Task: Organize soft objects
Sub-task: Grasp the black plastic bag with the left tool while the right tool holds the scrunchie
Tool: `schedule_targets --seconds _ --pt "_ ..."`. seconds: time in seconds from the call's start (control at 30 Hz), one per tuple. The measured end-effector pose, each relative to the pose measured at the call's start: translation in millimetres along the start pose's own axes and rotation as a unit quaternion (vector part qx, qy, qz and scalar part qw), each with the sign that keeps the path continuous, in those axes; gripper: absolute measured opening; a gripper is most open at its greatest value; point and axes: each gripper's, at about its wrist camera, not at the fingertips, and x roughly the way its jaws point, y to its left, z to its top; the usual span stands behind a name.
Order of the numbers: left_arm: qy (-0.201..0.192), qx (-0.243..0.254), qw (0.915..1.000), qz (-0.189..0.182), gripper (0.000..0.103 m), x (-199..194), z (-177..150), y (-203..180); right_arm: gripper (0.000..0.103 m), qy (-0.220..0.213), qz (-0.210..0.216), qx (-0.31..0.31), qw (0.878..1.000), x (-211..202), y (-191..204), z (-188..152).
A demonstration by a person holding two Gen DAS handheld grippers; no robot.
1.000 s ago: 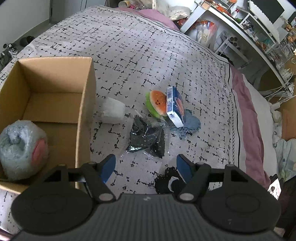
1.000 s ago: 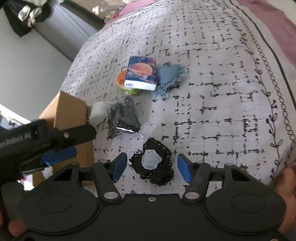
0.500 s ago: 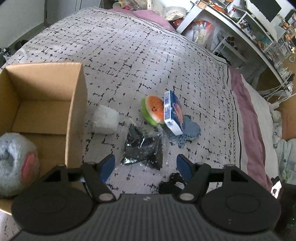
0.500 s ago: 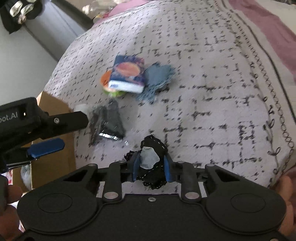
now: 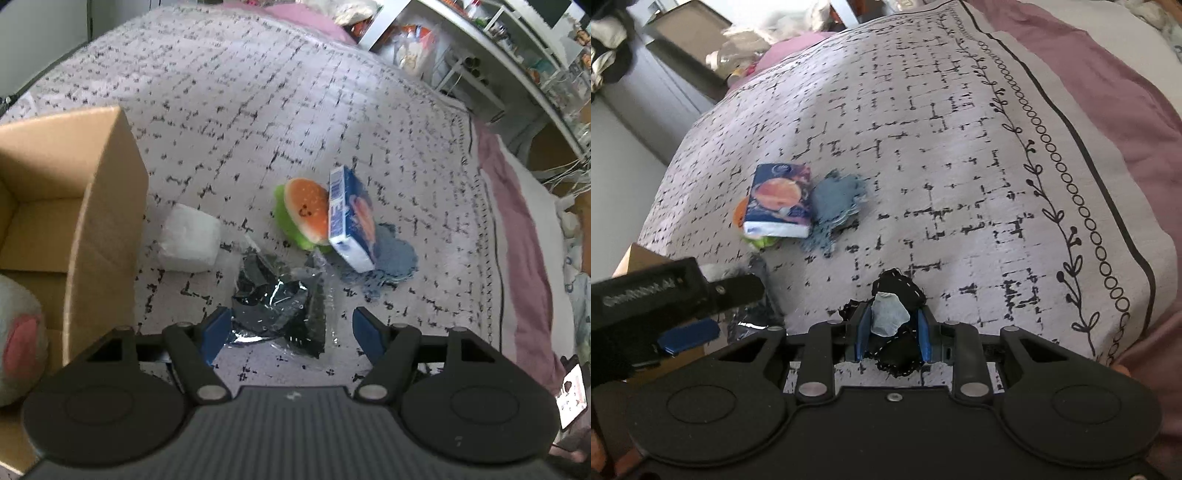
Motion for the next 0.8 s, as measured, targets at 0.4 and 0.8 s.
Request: schedule_targets --seconds 0.4,0.8 --pt "0.021 0.002 0.9991 0.038 0.075 26.8 3.4 -8.2 0.032 0.01 0.0 -0.009 1.0 7.7 1.4 0.5" --pt "-0.014 0.009 0.9998 0.014 0.048 -4.8 -5.5 -14.9 0.025 -0.007 0.015 0.005 1.0 -8.6 -5.6 -1.2"
